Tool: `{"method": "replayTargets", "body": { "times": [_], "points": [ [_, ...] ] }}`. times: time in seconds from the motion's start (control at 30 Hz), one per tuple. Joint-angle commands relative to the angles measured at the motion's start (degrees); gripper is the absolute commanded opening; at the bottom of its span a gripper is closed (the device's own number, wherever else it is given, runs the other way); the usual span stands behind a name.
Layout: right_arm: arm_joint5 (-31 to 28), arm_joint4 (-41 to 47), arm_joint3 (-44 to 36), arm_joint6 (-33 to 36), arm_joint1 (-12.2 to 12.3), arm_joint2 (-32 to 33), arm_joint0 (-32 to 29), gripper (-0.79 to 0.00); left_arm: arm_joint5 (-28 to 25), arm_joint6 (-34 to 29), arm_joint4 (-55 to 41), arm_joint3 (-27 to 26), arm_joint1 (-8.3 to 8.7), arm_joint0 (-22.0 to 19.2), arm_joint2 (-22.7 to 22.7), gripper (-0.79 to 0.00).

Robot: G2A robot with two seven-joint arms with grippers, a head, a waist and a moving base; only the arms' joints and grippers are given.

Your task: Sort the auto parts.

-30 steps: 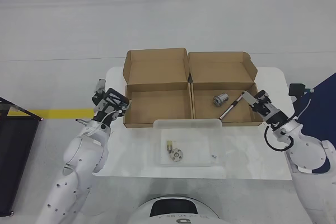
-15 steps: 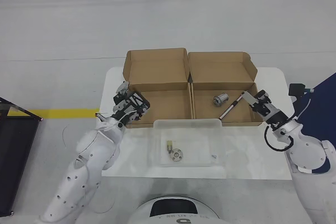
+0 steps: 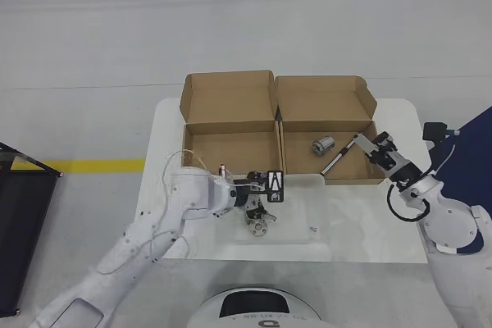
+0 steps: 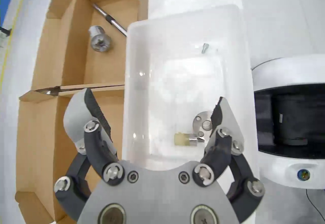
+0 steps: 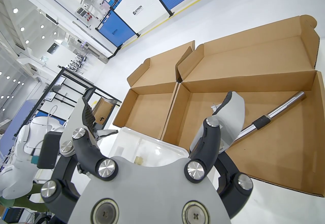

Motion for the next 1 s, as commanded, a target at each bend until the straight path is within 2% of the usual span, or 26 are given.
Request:
{"method": "replayTargets", "body": {
  "times": [0.0,0.07,0.17,0.27,0.6,0.97],
  "points": [
    [0.0,0.0,0.0,0.0,0.0,0.0,0.0,0.0,0.7,-1.2,0.0,3.2,-1.11,-2.4,4.2,0.0],
    [0.0,0.0,0.0,0.0,0.0,0.0,0.0,0.0,0.7,-2.1,0.7,5.7,-2.09,-4.2,7.6,0.0],
    [0.0,0.0,0.0,0.0,0.0,0.0,0.0,0.0,1.1,-3.6,2.2,8.1,-3.27,-5.6,11.6,-0.049],
    [0.0,0.0,0.0,0.0,0.0,0.0,0.0,0.0,1.3,-5.2,2.7,8.8,-3.7,-5.9,13.1,-0.046],
    [0.0,0.0,0.0,0.0,0.0,0.0,0.0,0.0,4.8,-15.1,4.7,6.5,-3.39,-3.9,13.5,-0.003],
    [0.0,0.0,0.0,0.0,0.0,0.0,0.0,0.0,1.2,-21.1,1.2,4.5,-2.26,-1.4,12.4,0.0]
  ]
}}
